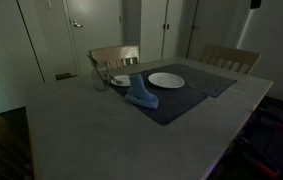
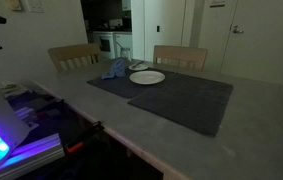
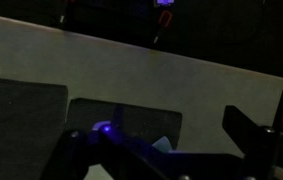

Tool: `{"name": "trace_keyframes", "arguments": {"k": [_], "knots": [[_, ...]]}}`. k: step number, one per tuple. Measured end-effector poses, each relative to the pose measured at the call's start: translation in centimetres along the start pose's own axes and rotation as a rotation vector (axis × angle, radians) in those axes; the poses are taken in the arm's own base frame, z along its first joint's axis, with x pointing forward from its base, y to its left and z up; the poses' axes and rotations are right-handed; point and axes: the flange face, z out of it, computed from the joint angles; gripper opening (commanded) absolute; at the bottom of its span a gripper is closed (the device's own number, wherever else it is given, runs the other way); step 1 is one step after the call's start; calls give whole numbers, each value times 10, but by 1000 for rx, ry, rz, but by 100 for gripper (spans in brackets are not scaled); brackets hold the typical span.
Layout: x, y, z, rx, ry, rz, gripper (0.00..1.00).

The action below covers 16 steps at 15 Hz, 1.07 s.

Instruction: Pick up the towel and clean the bigger plate

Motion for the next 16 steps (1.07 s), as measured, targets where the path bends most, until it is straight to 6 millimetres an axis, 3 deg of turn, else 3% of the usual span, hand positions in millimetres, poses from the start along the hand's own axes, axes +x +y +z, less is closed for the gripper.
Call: {"name": "trace_keyframes", "arguments": {"k": [16], "knots": [[5,-7,2,-15,10,-23,100]]}}
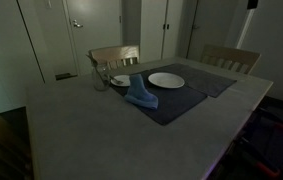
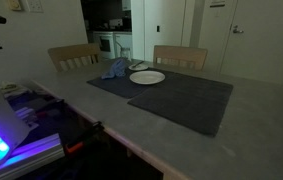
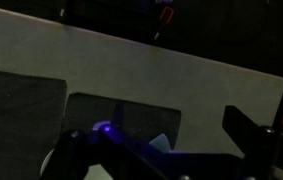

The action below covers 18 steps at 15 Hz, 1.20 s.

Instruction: Pick up the towel and clean the bigger plate

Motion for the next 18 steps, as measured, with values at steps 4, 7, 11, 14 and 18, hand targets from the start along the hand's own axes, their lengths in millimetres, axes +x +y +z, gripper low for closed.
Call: {"name": "trace_keyframes", "arguments": {"k": [4,7,11,14,18], "knots": [[17,-17,8,-13,27,-51,100],[29,-33,18,-22,35,-101,100],[44,-49,27,-42,59,-159,100],[58,-58,35,-60,97,-208,100],[81,-66,50,-72,166,-265,100]]}}
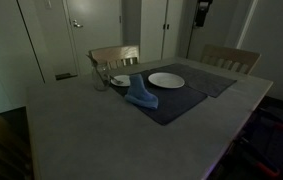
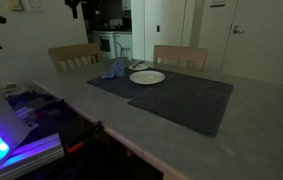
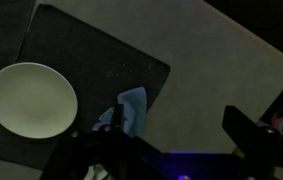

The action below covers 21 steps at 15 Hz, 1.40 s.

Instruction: Pick up the towel and clean the bigger plate

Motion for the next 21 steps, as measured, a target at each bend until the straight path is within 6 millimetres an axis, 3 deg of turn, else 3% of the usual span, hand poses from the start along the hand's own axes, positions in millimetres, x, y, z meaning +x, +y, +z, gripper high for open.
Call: {"name": "trace_keyframes", "arguments": {"k": [9,15,21], "knots": [[42,-1,60,-12,34,-68,100],[46,-1,61,-32,32,-45,100],[59,-4,74,-178,98,156,100]]}}
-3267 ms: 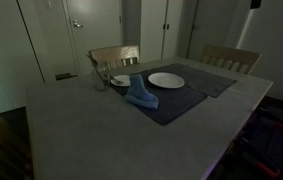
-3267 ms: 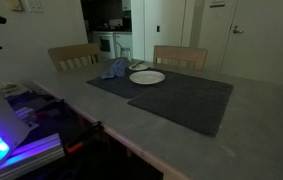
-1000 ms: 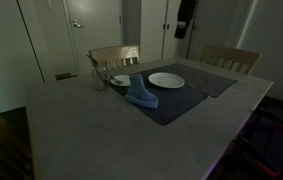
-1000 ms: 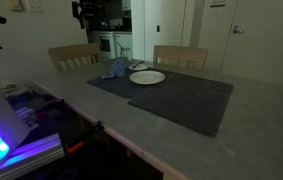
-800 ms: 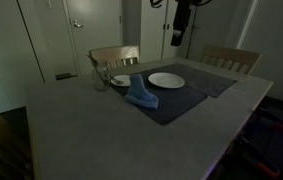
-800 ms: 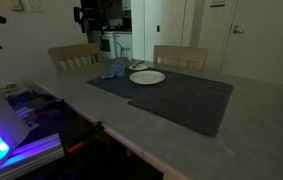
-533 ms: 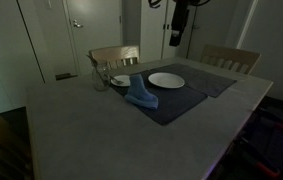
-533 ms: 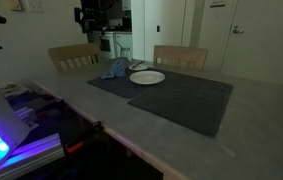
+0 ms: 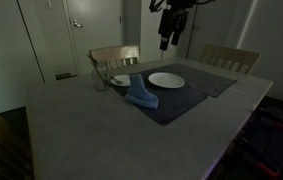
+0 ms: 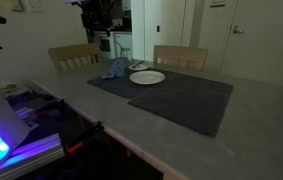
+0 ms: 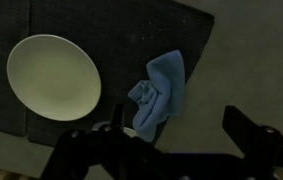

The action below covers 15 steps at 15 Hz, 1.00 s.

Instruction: Pick up the towel and clean the bigger plate

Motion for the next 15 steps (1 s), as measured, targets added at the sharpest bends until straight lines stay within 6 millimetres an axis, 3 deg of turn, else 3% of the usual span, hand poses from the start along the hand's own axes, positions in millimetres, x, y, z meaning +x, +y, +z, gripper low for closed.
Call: {"name": "trace_keyframes", "arguments": {"k": [5,8,13,15], "knots": [[8,-4,28,-29,46,116,100],[13,2,50,-62,83,225,100],[15,18,99,-84,-1,393,100],[15,21,105,-85,-10,402,100]]}}
